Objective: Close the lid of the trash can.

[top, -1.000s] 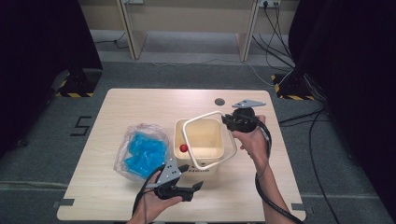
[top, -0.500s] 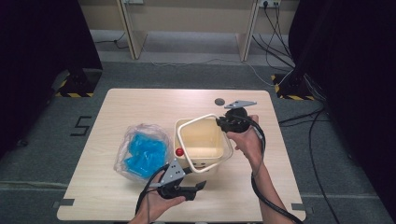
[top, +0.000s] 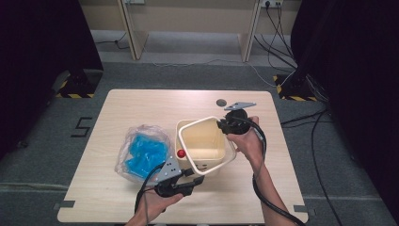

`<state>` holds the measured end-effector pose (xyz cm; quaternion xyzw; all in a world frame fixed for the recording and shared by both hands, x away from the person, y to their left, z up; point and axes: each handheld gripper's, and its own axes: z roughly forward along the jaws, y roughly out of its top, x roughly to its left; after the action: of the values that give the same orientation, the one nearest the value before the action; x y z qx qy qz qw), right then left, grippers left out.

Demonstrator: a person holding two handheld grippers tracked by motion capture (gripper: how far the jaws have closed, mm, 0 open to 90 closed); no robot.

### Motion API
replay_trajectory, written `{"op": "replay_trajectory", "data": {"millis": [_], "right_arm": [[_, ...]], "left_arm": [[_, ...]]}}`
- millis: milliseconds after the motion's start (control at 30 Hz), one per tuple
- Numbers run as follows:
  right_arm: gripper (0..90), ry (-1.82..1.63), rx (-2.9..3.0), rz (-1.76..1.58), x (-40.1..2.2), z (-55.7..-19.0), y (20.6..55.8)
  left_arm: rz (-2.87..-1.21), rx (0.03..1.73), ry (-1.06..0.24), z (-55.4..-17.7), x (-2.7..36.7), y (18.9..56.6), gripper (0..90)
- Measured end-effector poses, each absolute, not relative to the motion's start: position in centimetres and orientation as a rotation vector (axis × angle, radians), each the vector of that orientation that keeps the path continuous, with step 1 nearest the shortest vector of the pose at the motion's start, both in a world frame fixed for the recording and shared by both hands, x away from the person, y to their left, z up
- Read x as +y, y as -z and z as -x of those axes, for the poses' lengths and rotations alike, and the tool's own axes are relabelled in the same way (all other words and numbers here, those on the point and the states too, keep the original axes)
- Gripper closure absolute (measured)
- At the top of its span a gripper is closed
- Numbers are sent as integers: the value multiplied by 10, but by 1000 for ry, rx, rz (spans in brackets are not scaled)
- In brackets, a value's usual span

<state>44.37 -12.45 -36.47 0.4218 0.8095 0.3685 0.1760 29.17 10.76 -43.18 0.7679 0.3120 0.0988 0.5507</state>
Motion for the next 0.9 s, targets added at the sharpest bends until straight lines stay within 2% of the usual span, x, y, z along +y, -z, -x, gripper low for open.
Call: {"op": "replay_trajectory", "data": {"millis": [367, 900], "right_arm": [[799, -1039, 2297, -1206, -126, -444, 365], [792, -994, 2296, -1200, -117, -445, 365]], "left_arm": [[-1748, 743, -236, -287, 118, 419, 668], [-1660, 837, -257, -295, 146, 416, 684]]}}
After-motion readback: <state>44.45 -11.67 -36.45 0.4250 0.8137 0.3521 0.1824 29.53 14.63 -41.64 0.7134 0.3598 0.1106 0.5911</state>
